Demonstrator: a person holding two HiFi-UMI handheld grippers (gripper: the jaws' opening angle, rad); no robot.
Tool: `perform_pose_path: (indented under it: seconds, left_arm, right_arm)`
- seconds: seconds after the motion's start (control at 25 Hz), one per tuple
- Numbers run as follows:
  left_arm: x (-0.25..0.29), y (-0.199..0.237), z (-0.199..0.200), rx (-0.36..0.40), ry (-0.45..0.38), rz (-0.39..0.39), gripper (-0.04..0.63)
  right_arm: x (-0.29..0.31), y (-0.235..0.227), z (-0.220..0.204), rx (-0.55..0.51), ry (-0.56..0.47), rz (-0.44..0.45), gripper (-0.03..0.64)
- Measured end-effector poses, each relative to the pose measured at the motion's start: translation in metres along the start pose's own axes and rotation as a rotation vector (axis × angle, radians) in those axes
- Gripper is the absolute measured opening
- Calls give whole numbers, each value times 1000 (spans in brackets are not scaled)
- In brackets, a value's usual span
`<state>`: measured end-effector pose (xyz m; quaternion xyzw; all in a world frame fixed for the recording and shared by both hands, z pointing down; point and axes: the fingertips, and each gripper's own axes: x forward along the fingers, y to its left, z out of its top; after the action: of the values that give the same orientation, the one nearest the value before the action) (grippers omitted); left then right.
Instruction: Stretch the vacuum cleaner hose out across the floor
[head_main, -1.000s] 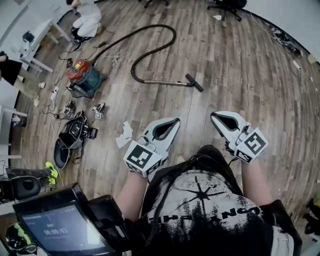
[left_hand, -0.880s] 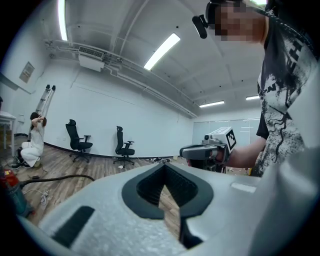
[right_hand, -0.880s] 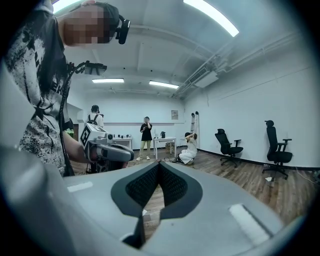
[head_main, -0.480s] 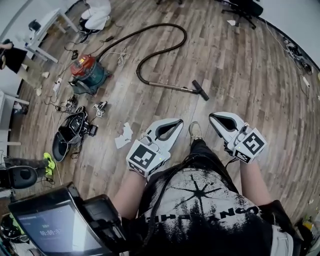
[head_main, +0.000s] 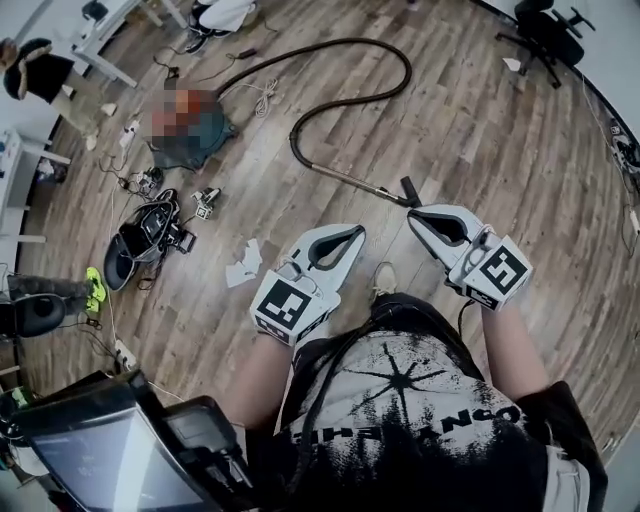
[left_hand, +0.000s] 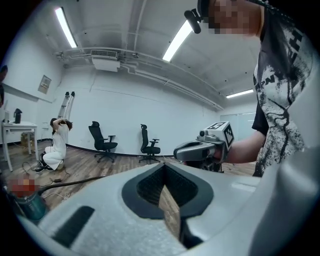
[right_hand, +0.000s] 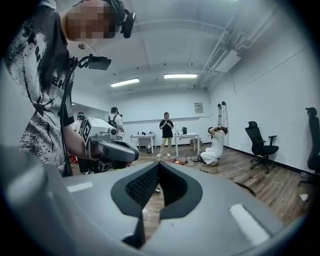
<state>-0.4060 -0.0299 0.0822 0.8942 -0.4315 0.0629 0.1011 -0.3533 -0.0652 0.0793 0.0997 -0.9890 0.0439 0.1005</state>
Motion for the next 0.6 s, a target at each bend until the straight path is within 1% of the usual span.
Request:
perform_pose_path:
  seconds: [0.16, 0.28, 0.44, 0.6]
  left_arm:
    - [43, 22, 22, -8, -25, 30, 2]
    - [70, 35, 34, -9, -26, 52, 2]
    - [90, 50, 40, -17, -14, 89, 2]
    - [106, 58, 43, -25, -3, 108, 2]
  right_arm:
    - [3, -45, 4, -3, 3, 45, 6]
    - [-1, -76, 4, 6, 11, 63, 6]
    - [-3, -110, 1, 11, 14, 83, 6]
    - [-8, -133, 3, 23, 1, 87, 6]
